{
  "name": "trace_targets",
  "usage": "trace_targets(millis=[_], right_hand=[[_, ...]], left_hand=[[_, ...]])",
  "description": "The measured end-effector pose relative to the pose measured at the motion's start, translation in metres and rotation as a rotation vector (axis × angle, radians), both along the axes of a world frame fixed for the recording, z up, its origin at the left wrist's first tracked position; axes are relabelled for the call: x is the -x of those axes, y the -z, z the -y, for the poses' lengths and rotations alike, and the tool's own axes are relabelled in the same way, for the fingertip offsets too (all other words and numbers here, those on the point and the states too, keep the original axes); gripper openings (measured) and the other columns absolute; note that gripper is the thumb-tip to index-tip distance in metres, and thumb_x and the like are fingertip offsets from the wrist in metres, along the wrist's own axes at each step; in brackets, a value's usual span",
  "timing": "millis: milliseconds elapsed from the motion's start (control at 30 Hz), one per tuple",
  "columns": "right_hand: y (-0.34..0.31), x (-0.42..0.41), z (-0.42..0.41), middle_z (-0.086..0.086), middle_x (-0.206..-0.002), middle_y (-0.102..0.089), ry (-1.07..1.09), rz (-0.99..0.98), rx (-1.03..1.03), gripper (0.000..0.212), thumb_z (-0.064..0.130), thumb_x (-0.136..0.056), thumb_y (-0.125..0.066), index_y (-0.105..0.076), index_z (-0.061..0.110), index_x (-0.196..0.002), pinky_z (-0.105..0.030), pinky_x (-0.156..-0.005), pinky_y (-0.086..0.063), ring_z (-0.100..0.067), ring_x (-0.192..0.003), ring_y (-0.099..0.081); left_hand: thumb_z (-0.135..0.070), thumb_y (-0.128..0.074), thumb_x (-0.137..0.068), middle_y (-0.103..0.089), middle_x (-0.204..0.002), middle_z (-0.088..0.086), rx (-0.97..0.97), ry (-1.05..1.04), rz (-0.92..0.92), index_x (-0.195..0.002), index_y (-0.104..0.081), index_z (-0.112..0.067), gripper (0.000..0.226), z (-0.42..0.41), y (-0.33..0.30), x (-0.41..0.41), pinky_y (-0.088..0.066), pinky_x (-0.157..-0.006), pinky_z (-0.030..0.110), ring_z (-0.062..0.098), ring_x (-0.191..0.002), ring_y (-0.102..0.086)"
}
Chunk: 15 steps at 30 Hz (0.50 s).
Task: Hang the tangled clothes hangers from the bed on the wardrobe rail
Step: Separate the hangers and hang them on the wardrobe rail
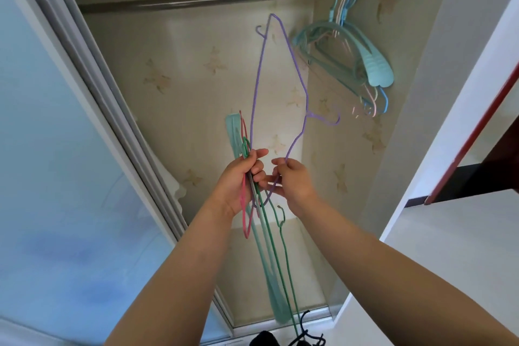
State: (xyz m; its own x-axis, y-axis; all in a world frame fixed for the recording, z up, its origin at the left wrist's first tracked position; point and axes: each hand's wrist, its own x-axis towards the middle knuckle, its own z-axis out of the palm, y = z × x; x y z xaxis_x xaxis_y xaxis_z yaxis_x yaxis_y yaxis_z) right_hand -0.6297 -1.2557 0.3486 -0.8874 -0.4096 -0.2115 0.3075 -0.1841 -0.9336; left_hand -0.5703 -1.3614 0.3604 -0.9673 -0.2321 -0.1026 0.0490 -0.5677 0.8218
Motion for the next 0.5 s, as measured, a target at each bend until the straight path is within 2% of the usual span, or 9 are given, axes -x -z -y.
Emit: trace_targets(millis=[67,167,267,367,433,500], right_hand=[[-0.003,-0.003,0.002,-0.005,-0.069,-0.042,0.057,-0.089,0.006,0.021,0.014,-0.103,-0.035,-0.053,0.005,-0.108,-0.034,-0.055,-0.058,-0.019,-0.053,-0.059],[-0.002,0.000,0.004,-0.003,-0.065,-0.037,0.138,-0.216,-0.016,0.022,0.023,-0.104,-0.033,-0.053,0.012,-0.103,-0.032,-0.051,-0.054,-0.015,-0.043,-0.044],[-0.003,0.002,0.005,-0.001,-0.062,-0.033,0.180,-0.230,-0.004,0.023,0.024,-0.104,-0.032,-0.053,0.016,-0.101,-0.028,-0.047,-0.051,-0.012,-0.042,-0.033],[-0.005,0.005,0.001,0.001,-0.062,-0.033,0.249,-0.225,0.024,0.025,0.027,-0.104,-0.031,-0.054,0.020,-0.098,-0.022,-0.041,-0.042,-0.010,-0.045,-0.032],[-0.008,0.009,-0.004,0.002,-0.061,-0.032,0.267,-0.185,0.067,0.026,0.027,-0.104,-0.030,-0.054,0.021,-0.095,-0.020,-0.038,-0.031,-0.009,-0.044,-0.028],[-0.012,0.016,-0.011,0.003,-0.060,-0.031,0.245,-0.179,0.051,0.025,0.025,-0.104,-0.032,-0.055,0.020,-0.096,-0.018,-0.038,-0.024,-0.008,-0.043,-0.026]], left_hand=[[-0.017,-0.042,-0.102,-0.047,-0.064,-0.001,0.034,-0.018,0.024,-0.108,-0.057,-0.005,0.020,0.001,0.002,-0.003,-0.042,-0.054,0.025,0.011,-0.054,-0.045],[-0.009,-0.043,-0.101,-0.055,-0.075,0.004,0.084,-0.019,0.022,-0.104,-0.059,-0.004,0.017,0.000,0.002,-0.009,-0.048,-0.065,0.030,0.014,-0.065,-0.050],[-0.008,-0.043,-0.100,-0.065,-0.089,0.007,0.150,-0.015,0.059,-0.105,-0.061,-0.005,0.019,0.002,0.001,-0.011,-0.053,-0.080,0.040,0.019,-0.081,-0.058],[-0.012,-0.043,-0.102,-0.071,-0.110,0.006,0.278,0.009,0.137,-0.114,-0.063,-0.009,0.024,0.007,0.004,-0.015,-0.052,-0.089,0.048,0.020,-0.094,-0.062],[-0.012,-0.043,-0.102,-0.072,-0.109,0.006,0.301,-0.009,0.156,-0.111,-0.063,-0.008,0.023,0.010,0.006,-0.018,-0.054,-0.081,0.042,0.018,-0.083,-0.063],[-0.009,-0.041,-0.102,-0.073,-0.103,0.007,0.295,-0.070,0.155,-0.105,-0.061,-0.007,0.020,0.011,0.009,-0.021,-0.050,-0.061,0.029,0.013,-0.060,-0.055]])
